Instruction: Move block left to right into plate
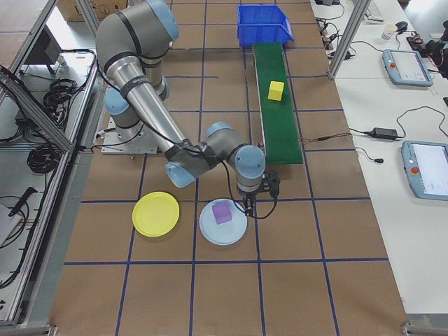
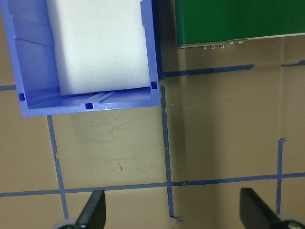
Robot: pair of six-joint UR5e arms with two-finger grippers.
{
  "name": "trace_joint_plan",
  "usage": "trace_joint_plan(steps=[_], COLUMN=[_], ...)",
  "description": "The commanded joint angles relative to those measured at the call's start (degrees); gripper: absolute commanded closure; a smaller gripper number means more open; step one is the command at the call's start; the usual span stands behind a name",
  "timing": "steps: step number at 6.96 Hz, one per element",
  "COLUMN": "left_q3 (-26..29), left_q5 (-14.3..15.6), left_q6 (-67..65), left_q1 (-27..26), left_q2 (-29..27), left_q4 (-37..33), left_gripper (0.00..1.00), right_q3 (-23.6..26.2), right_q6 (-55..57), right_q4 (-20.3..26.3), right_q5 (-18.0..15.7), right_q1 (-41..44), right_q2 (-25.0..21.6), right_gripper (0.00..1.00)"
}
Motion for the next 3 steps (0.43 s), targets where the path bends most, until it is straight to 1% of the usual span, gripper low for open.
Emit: trace_joint_plan(steps=[1,2,3], left_q3=[0.03,0.03,0.03], left_q5=[-0.01,-0.01,-0.01], left_q6=[-0.08,-0.08,-0.08], left_q1=[0.08,0.09,0.09], left_q2=[-0.05,-0.05,-0.05], left_q4=[0.00,0.00,0.00], left_gripper=[0.00,0.00,0.00], right_q3=[-1.30,-1.30,-1.21], right_q6=[8.02,11.72,18.98], right_q4=[0.79,0.97,0.89], right_q5=[6.37,7.82,7.57], right_q1=[6.73,10.06,14.01], right_q2=[-0.62,-0.45,-0.45], right_gripper=[0.00,0.00,0.00])
